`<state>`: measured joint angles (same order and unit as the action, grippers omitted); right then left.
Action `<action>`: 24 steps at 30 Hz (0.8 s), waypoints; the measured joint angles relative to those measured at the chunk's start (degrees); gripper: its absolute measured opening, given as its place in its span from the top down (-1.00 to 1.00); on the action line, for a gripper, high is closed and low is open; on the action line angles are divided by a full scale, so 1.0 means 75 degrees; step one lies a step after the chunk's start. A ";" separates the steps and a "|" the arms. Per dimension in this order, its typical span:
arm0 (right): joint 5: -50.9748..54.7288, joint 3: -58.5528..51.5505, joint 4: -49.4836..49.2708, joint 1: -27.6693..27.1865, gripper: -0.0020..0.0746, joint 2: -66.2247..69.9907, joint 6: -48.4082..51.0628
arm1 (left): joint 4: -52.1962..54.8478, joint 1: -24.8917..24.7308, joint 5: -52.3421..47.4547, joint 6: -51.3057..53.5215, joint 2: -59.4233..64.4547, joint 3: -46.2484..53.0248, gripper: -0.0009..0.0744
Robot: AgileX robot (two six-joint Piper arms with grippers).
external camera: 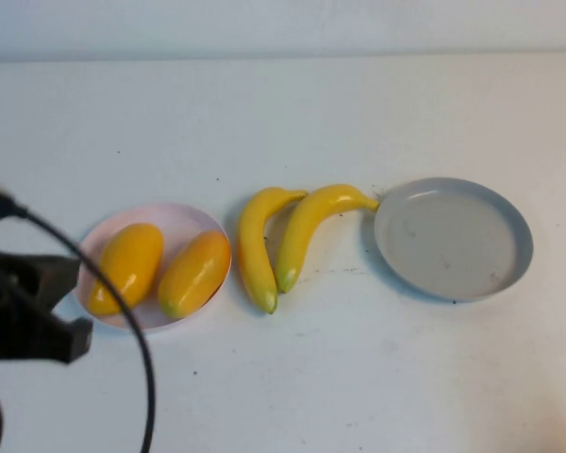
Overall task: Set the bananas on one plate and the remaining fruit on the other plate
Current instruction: Put another type of fruit in the right plate
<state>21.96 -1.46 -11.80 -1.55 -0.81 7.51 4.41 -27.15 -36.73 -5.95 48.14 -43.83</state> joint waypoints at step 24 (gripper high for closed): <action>0.0003 0.0000 0.0000 0.0000 0.99 0.0000 0.0000 | -0.0058 0.0167 0.6701 0.0851 -0.3182 0.5107 0.98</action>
<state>21.98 -1.46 -11.80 -1.55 -0.81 7.51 3.98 -25.90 13.52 0.44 24.27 -5.52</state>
